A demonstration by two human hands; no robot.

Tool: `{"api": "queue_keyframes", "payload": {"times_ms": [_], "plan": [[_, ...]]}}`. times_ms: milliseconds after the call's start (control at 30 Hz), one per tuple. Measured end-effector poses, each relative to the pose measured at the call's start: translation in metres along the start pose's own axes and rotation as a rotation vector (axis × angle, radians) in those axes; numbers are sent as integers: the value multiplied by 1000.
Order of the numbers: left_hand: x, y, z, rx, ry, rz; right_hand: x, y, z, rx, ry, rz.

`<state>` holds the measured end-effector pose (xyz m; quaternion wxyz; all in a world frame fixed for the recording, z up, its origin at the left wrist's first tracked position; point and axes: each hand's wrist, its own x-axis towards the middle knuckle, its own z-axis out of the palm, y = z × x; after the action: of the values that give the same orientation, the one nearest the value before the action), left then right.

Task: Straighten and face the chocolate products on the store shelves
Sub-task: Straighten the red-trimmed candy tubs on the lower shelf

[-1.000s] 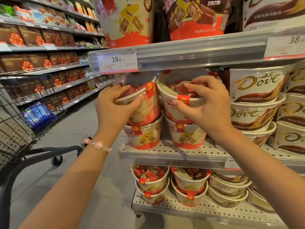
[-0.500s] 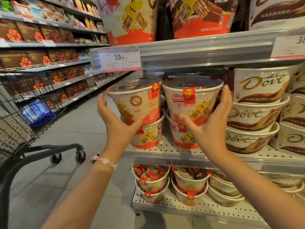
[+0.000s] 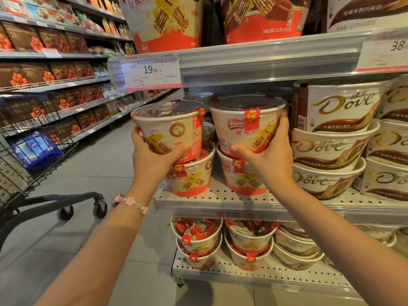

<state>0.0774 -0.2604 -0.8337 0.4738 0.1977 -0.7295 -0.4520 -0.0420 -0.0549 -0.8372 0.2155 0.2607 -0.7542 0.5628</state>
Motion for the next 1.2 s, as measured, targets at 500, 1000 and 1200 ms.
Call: {"api": "queue_keyframes", "payload": {"times_ms": [500, 1000, 1200], "plan": [[-6, -5, 3, -103, -129, 5, -3, -1, 6, -29, -29, 14], [-12, -10, 26, 30, 93, 9, -10, 7, 10, 7, 103, 2], [-12, -6, 26, 29, 20, 17, -8, 3, 11, -14, 106, 46]]}}
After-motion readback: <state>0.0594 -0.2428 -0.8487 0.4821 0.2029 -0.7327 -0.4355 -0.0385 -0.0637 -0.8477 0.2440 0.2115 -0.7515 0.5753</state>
